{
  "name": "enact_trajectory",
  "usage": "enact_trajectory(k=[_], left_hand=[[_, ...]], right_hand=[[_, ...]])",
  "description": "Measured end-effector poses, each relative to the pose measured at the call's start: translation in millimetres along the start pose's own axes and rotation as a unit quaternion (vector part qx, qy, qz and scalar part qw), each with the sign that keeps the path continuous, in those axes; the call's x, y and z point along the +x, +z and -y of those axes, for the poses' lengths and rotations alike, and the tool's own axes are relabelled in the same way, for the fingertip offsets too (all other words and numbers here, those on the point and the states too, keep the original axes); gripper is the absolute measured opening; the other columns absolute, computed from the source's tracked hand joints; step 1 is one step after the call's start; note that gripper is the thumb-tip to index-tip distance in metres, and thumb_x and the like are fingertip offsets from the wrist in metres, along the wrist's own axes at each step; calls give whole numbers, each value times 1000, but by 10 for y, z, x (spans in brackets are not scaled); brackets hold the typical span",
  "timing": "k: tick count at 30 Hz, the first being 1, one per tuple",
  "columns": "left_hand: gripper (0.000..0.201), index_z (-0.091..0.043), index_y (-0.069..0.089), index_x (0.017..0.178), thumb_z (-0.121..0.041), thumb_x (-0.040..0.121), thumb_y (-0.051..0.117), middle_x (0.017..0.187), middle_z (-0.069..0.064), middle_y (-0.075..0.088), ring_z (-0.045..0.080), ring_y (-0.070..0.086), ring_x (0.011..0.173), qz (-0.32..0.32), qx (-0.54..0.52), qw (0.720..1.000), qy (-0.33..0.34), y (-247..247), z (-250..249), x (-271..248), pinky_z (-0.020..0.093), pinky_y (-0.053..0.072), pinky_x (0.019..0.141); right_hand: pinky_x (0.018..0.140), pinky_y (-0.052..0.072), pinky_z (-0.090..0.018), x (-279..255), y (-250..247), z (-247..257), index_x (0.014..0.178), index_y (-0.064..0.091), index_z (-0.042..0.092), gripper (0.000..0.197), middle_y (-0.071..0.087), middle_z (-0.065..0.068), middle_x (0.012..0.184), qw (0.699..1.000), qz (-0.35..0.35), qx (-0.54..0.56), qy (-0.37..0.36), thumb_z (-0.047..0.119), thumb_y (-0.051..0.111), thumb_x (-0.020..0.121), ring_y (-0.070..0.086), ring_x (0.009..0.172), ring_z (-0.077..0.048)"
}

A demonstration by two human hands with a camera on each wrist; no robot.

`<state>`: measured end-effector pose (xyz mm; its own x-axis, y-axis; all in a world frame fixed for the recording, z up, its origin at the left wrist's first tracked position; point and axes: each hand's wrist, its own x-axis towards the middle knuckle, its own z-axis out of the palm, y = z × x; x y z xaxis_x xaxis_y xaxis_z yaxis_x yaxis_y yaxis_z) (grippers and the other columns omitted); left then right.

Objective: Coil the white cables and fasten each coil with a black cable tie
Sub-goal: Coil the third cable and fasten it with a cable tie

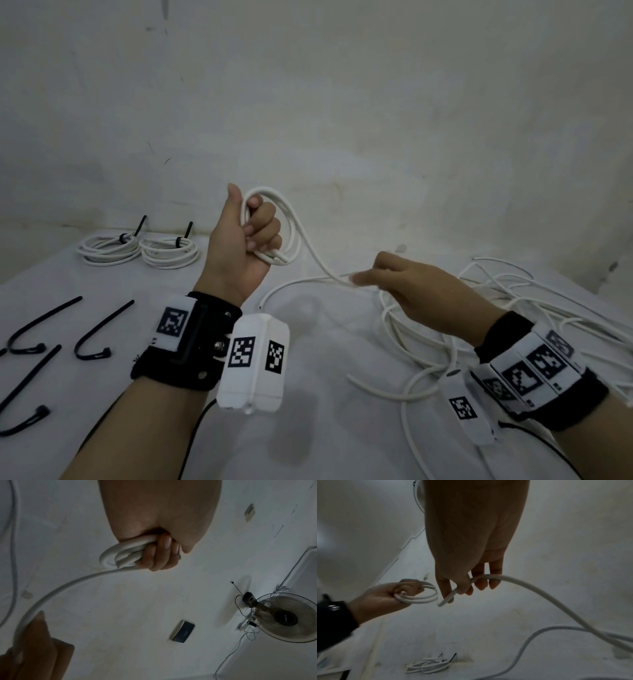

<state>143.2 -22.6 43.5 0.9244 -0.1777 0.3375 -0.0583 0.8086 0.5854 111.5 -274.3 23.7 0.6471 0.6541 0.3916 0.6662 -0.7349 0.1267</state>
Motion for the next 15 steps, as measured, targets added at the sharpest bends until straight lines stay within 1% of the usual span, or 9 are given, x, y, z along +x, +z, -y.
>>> enact_trajectory(k=[1, 3, 5, 8, 10, 11, 13, 14, 15], left_hand=[[46, -19, 37, 68, -48, 100, 20, 41, -10, 27, 3, 23, 29, -3, 15, 1000, -4, -1, 28, 2, 14, 22, 33], [47, -19, 36, 69, -49, 100, 17, 41, -10, 27, 2, 22, 30, -10, 61, 998, -10, 9, 101, 5, 15, 22, 34], [48, -19, 34, 69, -51, 99, 16, 42, -9, 27, 3, 22, 32, -10, 116, 993, -17, 45, 201, -5, 17, 20, 38], [50, -18, 32, 68, -55, 97, 15, 45, -7, 24, 5, 22, 36, -8, 185, 982, -39, 119, 349, -50, 18, 21, 40], [53, -14, 36, 72, -58, 94, 17, 50, 2, 28, 11, 30, 41, -9, 230, 971, -63, 146, 433, -84, 18, 26, 41], [58, -10, 44, 78, -60, 93, 19, 56, 10, 34, 18, 37, 49, -8, 262, 962, -72, 147, 472, -101, 21, 30, 45], [67, -1, 55, 93, -59, 93, 21, 73, 16, 46, 24, 44, 64, 5, 317, 945, -78, 143, 535, -126, 26, 35, 52], [67, 0, 56, 91, -57, 94, 21, 68, 16, 47, 23, 45, 59, 17, 325, 942, -80, 151, 548, -139, 25, 36, 51], [64, -1, 55, 83, -53, 97, 20, 58, 12, 45, 19, 44, 50, 29, 319, 943, -86, 169, 551, -157, 22, 36, 46]], right_hand=[[49, 36, -30, 13, 7, 64, 117, 64, 22, 47, 54, -2, 93, 999, -6, -18, -28, -8, 50, 84, 50, 64, -19], [52, 29, -25, 63, -1, 190, 110, 69, 20, 49, 55, -2, 90, 997, -18, -35, -73, -5, 37, 80, 48, 66, -18], [54, 30, -26, 131, -39, 290, 106, 71, 20, 53, 55, -1, 88, 995, -21, -22, -100, -1, 30, 78, 44, 71, -15], [61, 38, -24, 243, -152, 429, 101, 73, 18, 38, 60, -1, 91, 992, -26, 16, -121, -3, 46, 83, 48, 78, -15], [68, 39, -19, 306, -228, 525, 96, 73, 14, 23, 65, 0, 95, 990, -40, 69, -118, 5, 54, 87, 52, 82, -12], [69, 42, -20, 332, -264, 561, 94, 73, 12, 18, 66, 0, 95, 988, -54, 95, -108, 8, 57, 87, 53, 82, -11], [64, 44, -21, 374, -327, 561, 91, 69, 9, 8, 65, 2, 87, 983, -98, 139, -68, 9, 62, 86, 54, 73, -4], [62, 40, -15, 393, -349, 528, 91, 68, 9, 6, 63, 4, 82, 979, -128, 156, -42, 10, 66, 85, 52, 69, -1], [62, 38, -12, 410, -362, 484, 92, 67, 10, 9, 60, 7, 79, 972, -160, 170, -13, 12, 69, 84, 51, 66, 1]])
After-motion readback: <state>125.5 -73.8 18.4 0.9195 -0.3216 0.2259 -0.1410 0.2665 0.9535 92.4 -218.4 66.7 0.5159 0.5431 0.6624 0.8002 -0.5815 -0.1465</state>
